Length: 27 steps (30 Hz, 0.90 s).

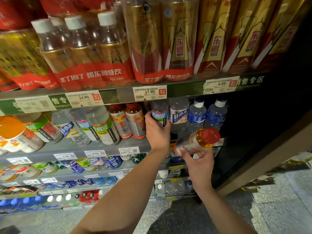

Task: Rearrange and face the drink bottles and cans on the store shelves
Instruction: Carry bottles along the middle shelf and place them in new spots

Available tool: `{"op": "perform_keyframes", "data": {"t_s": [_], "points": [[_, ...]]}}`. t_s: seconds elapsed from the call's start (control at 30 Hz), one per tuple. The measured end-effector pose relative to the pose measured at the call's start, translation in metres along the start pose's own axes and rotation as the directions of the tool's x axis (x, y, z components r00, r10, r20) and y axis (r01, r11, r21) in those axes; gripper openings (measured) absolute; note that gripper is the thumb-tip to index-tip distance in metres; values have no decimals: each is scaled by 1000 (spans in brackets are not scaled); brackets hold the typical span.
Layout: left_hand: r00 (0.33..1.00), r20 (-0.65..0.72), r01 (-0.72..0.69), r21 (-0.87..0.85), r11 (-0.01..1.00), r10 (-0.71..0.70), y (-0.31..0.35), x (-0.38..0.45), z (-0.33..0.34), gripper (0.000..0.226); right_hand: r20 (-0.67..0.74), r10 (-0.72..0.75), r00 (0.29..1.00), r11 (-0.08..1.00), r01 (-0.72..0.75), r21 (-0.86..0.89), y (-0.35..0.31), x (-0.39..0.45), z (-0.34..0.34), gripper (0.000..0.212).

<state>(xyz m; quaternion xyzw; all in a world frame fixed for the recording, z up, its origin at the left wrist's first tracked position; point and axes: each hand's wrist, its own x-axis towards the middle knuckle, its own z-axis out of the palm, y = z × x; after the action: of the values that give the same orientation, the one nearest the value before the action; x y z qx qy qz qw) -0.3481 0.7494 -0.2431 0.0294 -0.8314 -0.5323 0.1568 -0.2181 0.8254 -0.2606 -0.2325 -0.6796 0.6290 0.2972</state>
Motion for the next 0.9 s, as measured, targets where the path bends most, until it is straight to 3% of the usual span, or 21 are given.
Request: {"op": "perform_keyframes", "data": {"t_s": [0.1, 0.3, 0.43, 0.6, 0.77, 0.9], "points": [[999, 1, -39, -10, 999, 39, -5, -3, -8, 72, 9, 2, 1000, 1000, -2, -2, 0, 0, 2, 52], [957, 106, -269, -17, 963, 269, -24, -21, -32, 74, 25, -9, 1000, 999, 9, 36, -4, 7, 17, 54], [942, 35, -333, -32, 942, 334, -27, -26, -56, 77, 28, 9, 1000, 992, -13, 122, -13, 11, 35, 57], [967, 13, -254, -37, 967, 255, -32, -21, -92, 79, 88, 65, 994, 996, -69, 48, -17, 26, 61, 54], [986, -11, -168, -10, 986, 168, -50, -22, -123, 82, 174, 4, 985, 988, 23, -153, -19, 32, 89, 49], [999, -19, -39, -93, 995, 37, -58, -21, -144, 76, 180, 8, 984, 951, 48, -305, -22, 34, 111, 54]]}}
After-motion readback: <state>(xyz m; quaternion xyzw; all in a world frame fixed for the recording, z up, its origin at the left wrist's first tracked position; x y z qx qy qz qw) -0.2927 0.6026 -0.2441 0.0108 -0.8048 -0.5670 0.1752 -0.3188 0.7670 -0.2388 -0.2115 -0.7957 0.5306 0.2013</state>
